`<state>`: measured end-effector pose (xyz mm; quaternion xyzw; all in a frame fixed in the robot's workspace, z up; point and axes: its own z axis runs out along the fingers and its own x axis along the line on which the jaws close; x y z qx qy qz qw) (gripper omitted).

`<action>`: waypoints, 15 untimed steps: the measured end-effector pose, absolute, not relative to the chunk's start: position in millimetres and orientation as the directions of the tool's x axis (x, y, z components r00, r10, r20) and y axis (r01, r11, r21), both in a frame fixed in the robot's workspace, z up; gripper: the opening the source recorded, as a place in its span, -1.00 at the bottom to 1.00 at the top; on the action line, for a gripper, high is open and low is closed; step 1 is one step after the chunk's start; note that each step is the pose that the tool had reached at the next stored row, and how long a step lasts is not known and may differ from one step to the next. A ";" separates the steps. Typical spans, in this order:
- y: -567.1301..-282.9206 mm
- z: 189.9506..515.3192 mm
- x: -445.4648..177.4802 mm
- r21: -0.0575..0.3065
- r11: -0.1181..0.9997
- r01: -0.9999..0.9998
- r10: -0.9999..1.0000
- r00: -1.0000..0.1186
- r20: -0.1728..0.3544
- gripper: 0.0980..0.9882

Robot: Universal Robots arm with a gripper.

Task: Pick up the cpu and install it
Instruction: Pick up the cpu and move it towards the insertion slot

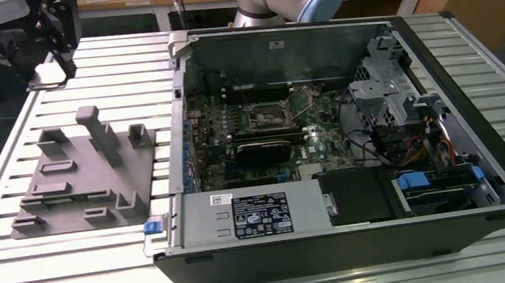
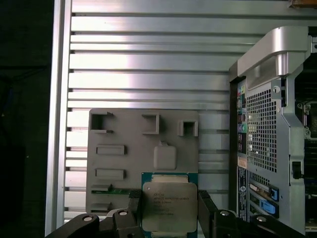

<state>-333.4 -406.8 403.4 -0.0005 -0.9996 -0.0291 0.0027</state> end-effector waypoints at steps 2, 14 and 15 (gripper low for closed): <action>-406.8 403.4 -331.0 0.058 0.998 0.001 0.001 -1.000 0.005 -0.01; -406.8 403.4 -316.1 0.058 0.998 0.001 0.001 -1.000 0.005 -0.01; -406.8 403.4 -314.7 0.058 0.998 0.001 0.001 -1.000 0.005 -0.01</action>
